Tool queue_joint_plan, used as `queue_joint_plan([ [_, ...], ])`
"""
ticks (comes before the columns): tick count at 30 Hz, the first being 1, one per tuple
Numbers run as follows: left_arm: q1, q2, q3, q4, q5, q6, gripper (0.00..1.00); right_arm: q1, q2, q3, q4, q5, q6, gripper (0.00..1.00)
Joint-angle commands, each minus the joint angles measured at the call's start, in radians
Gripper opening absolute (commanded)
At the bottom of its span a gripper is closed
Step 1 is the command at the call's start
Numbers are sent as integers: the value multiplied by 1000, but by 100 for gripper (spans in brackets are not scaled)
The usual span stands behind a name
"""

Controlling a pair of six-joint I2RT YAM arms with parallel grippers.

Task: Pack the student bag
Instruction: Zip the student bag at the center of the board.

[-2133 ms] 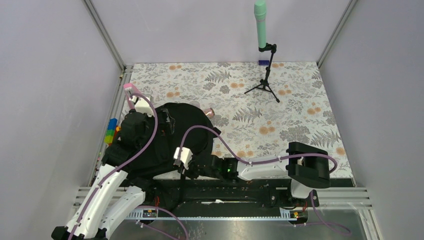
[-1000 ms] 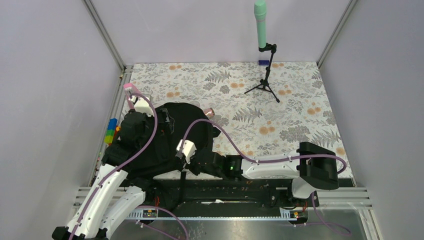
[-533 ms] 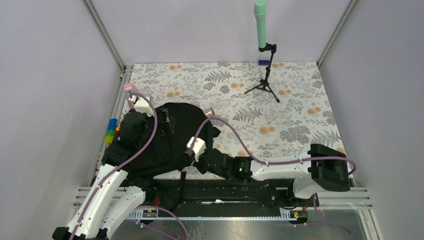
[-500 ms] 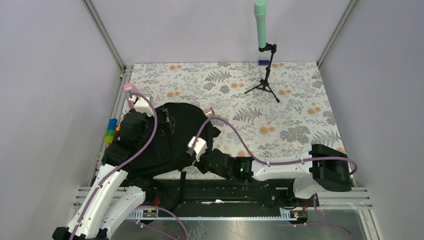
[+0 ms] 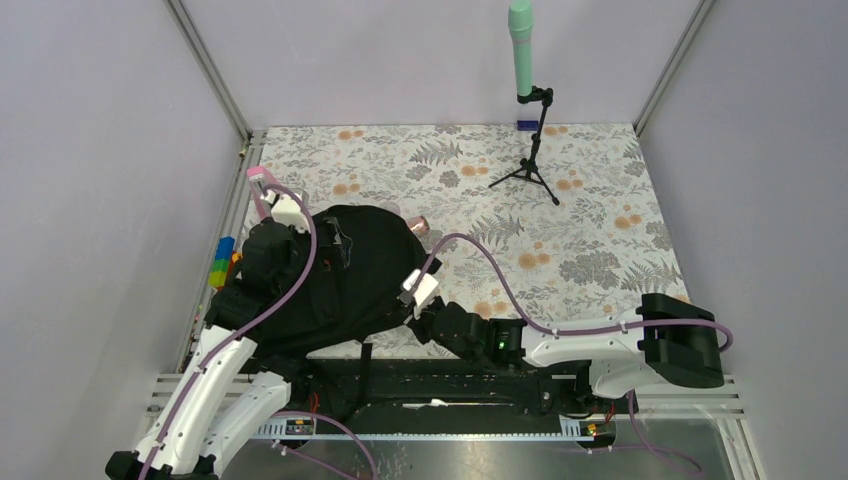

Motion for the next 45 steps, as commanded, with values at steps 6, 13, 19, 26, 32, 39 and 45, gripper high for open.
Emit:
queue_joint_plan([
  [6,6,10,-1,51,18,5,99,-7,-93,-52,91,125,20,0],
  [13,6,11,-2,67,80,13,99,-19,-102,-64,93,116,19,0],
  [19,6,-7,-23,116,219,23,99,-20,-99,-55,93,98,24,0],
  [26,-31,45,-35,159,375,-8,98,-17,-98,-52,60,-44,117,0],
  [32,-171,43,-70,155,300,-58,98,23,-90,-95,46,-68,250,0],
  [39,-329,93,-111,190,188,-120,98,75,-57,-127,41,-79,331,0],
  [45,-433,154,-140,258,122,-171,98,93,-41,-151,60,-72,359,0],
])
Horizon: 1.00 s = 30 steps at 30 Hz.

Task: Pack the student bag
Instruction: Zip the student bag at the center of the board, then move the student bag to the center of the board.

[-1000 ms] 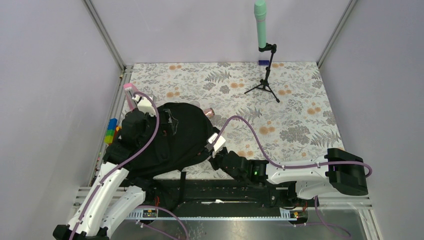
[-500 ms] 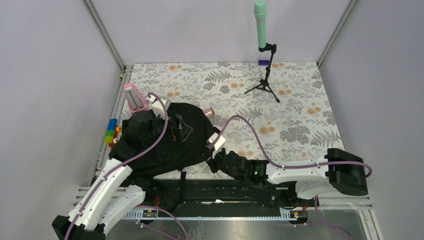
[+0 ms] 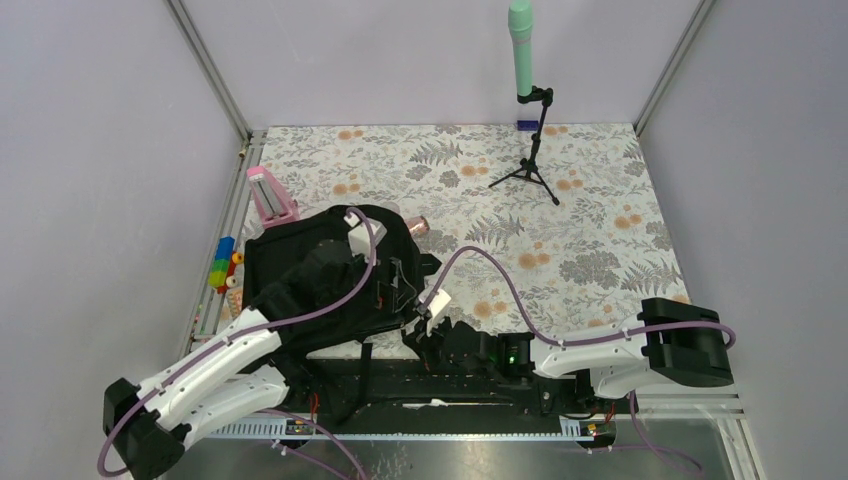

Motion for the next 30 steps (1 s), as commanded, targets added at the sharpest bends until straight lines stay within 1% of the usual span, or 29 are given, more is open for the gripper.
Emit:
queue_joint_plan([
  [1,-69,36,-5,104,-101,-49,98,23,13,-21,29,-3,59,0],
  [6,-141,71,4,94,-222,-44,97,26,10,-48,44,0,86,0],
  [10,-179,83,3,91,-293,-40,85,25,-7,-52,37,23,89,0],
  [12,-193,86,1,82,-333,-43,75,25,-22,-50,27,47,89,0],
  [14,-202,74,-2,72,-379,-62,72,25,-42,-42,2,73,80,1],
  [16,-201,37,-10,79,-405,-71,74,24,-76,-25,-63,140,80,18],
  [17,-200,17,-11,81,-413,-72,78,23,-98,-16,-95,184,80,28],
  [19,-199,-23,2,69,-435,-68,88,17,-146,-1,-152,247,62,52],
  [20,-198,-37,17,52,-447,-64,92,-5,-168,9,-181,254,51,60],
  [21,-193,-47,35,30,-460,-57,96,-29,-196,23,-221,244,49,66],
  [23,-161,-52,75,-21,-466,-42,99,-107,-234,51,-287,192,55,75],
  [26,-66,-45,123,-95,-417,-24,99,-246,-270,71,-307,53,57,84],
  [28,16,-46,131,-115,-370,-20,99,-325,-265,104,-314,-27,55,86],
  [30,124,-48,139,-133,-302,-17,99,-386,-229,166,-324,-98,60,86],
])
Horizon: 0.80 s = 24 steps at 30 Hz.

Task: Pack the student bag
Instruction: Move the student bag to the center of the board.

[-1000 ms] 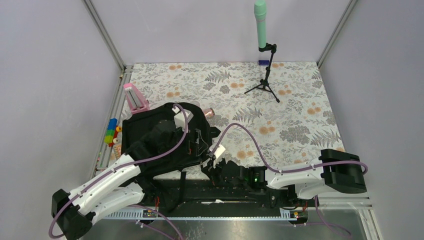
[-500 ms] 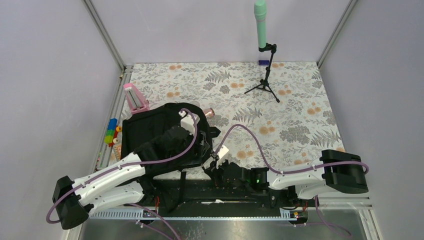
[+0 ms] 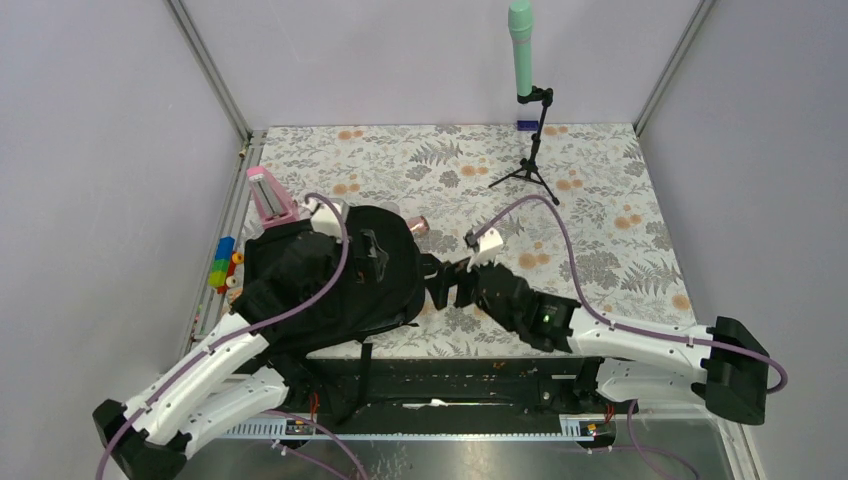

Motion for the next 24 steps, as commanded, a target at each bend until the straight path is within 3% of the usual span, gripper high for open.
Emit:
queue_joint_plan([
  [1,180,-5,58,-66,118,26,99,-120,48,134,-43,-177,0,86],
  [5,331,16,95,-121,227,73,99,-163,180,271,-80,-251,-6,86],
  [10,435,69,130,-182,268,160,99,-198,357,400,-158,-241,39,79],
  [14,468,87,106,-178,204,189,99,-203,416,423,-176,-184,42,79],
  [21,494,158,78,-182,109,224,99,-206,495,461,-179,-250,59,74],
  [24,500,204,69,-189,122,223,99,-206,508,470,-179,-278,62,60],
])
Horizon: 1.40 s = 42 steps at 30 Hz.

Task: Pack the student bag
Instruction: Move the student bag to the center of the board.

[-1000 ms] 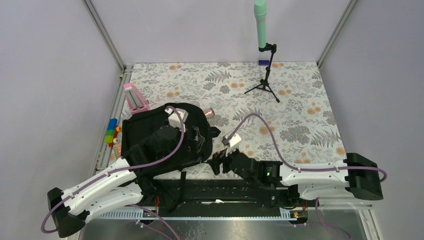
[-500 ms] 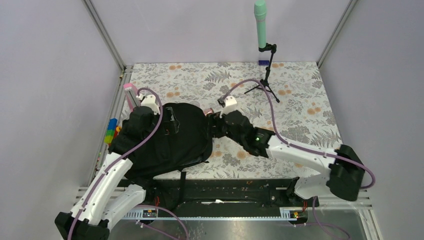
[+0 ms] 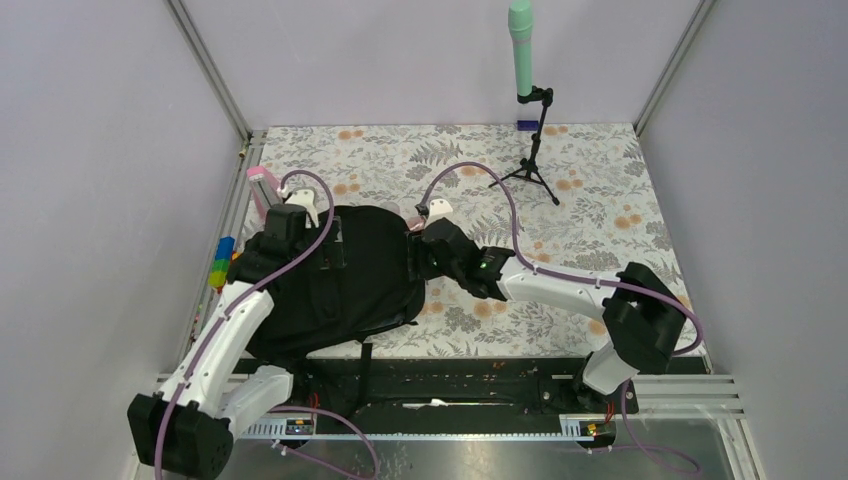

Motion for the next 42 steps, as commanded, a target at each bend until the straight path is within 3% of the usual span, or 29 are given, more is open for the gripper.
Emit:
queue_joint_plan([
  [1,18,60,-8,3,-37,25,99,-7,12,58,6,-46,18,52],
  [4,47,110,2,-4,3,23,99,-10,3,48,15,-53,26,21],
  [7,69,154,5,-4,69,18,92,-21,-24,28,24,-53,33,1],
  [13,72,220,12,-5,132,5,66,-37,-103,-29,30,-38,16,0],
  [14,72,229,9,-4,158,4,60,-37,-119,-37,30,-37,11,0],
  [16,72,244,8,-2,212,4,31,-37,-162,-61,24,-29,1,0],
  [18,70,233,1,17,282,4,12,-36,-216,-89,7,-8,-10,0],
  [21,50,187,-5,48,376,21,0,-37,-311,-135,-61,35,-31,0],
  [26,-60,108,2,56,400,23,0,-38,-451,-242,-138,86,-21,0],
  [33,-169,114,-24,10,436,-110,0,-37,-557,-425,-227,136,115,0],
  [34,-188,123,-33,2,442,-135,0,-37,-568,-445,-234,145,134,3],
  [39,-281,128,-44,-68,435,-192,10,-37,-642,-467,-257,171,122,41],
  [42,-285,62,-3,-112,395,-205,37,-37,-682,-412,-288,215,58,56],
])
